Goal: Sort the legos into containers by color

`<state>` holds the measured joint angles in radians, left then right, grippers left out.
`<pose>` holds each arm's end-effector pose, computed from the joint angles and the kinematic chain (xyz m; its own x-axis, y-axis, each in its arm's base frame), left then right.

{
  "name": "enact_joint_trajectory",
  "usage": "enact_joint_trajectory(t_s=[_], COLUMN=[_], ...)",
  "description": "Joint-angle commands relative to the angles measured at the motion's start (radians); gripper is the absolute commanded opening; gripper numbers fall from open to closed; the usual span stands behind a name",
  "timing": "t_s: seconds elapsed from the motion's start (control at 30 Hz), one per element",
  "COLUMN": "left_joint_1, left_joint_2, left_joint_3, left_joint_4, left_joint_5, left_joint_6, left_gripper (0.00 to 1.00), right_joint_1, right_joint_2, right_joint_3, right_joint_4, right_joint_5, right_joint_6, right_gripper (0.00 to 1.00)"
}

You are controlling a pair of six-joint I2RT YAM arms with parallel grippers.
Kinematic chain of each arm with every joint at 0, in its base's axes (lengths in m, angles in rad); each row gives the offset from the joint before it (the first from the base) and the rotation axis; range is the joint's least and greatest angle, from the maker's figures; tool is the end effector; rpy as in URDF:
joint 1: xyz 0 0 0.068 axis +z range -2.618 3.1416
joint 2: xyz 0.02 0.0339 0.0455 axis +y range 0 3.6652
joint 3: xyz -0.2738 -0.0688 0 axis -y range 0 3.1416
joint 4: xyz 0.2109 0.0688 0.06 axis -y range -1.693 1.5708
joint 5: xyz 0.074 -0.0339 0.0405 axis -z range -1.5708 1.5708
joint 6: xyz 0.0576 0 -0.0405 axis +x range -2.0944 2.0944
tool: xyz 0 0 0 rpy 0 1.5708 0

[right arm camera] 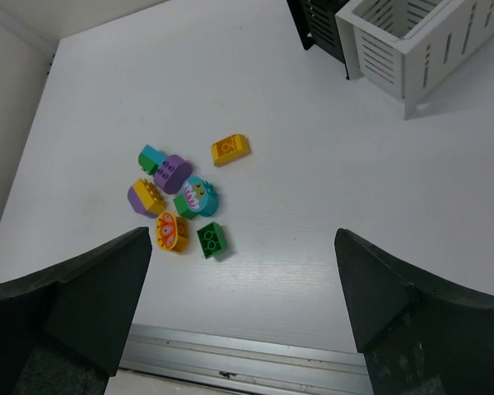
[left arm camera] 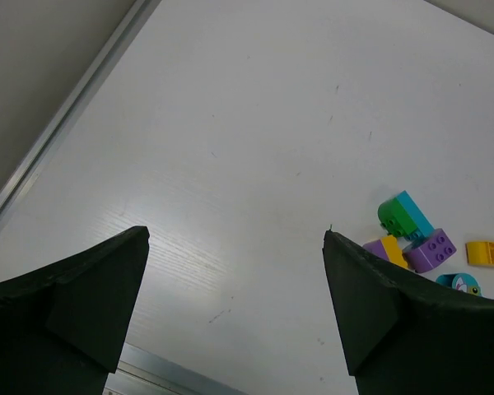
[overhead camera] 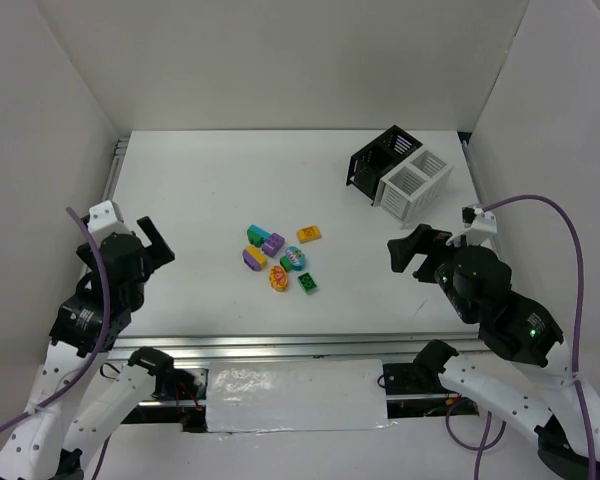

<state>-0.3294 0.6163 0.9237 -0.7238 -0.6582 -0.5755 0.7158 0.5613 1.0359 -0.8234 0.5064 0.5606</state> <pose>0.0954 0.0046 0.3444 -0.1723 -0.3961 -0.9019 -0.4377 0.8510 -0.2902 0.0676 0.0217 0.3665 -0.3407 0.3199 -0.8841 -0.0576 0.9314 0.3593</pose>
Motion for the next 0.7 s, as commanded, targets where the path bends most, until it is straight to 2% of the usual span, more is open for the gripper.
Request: enact_joint_trajectory(t_s=[0.0,0.23,0.33,0.43,0.53,0.6,0.63,0.67], left_joint_1=[0.006,0.006,0.006,0.007,0.007,0.007,0.007,0.007], left_joint_2=[-0.018,-0.021,-0.023,-0.023,-0.023,-0.029,-0.030,-0.033], left_joint_3=[0.010,0.010,0.009,0.007,0.009,0.009,0.009,0.009], left_joint_4=[0.047,0.049,0.050,0.055,0.049,0.044,0.046,0.046], left_joint_5=[0.005,0.019,0.029,0.040,0.043,0.045,0.045,0.042], left_joint_6=[0.023,0.025,0.031,0.035,0.034,0.034,0.034,0.034], left_gripper=[0.99,1.00,1.00,1.00,0.99,1.00,1.00,1.00], right_joint_1=[0.004,0.004,0.004,0.004,0.005,0.008,0.011,0.016], right_joint_2=[0.005,0.011,0.046,0.158,0.355,0.516,0.564,0.651], right_joint_3=[0.024,-0.026,-0.069,-0.079,-0.054,-0.031,-0.025,-0.019], right_joint_4=[0.015,0.127,0.248,0.299,0.274,0.267,0.276,0.280], right_joint_5=[-0.041,-0.224,-0.429,-0.502,-0.419,-0.387,-0.396,-0.399], right_joint_6=[-0.013,-0.079,-0.102,-0.085,-0.051,-0.030,-0.030,-0.030], right_gripper=[1.00,1.00,1.00,1.00,0.98,0.94,0.86,0.84])
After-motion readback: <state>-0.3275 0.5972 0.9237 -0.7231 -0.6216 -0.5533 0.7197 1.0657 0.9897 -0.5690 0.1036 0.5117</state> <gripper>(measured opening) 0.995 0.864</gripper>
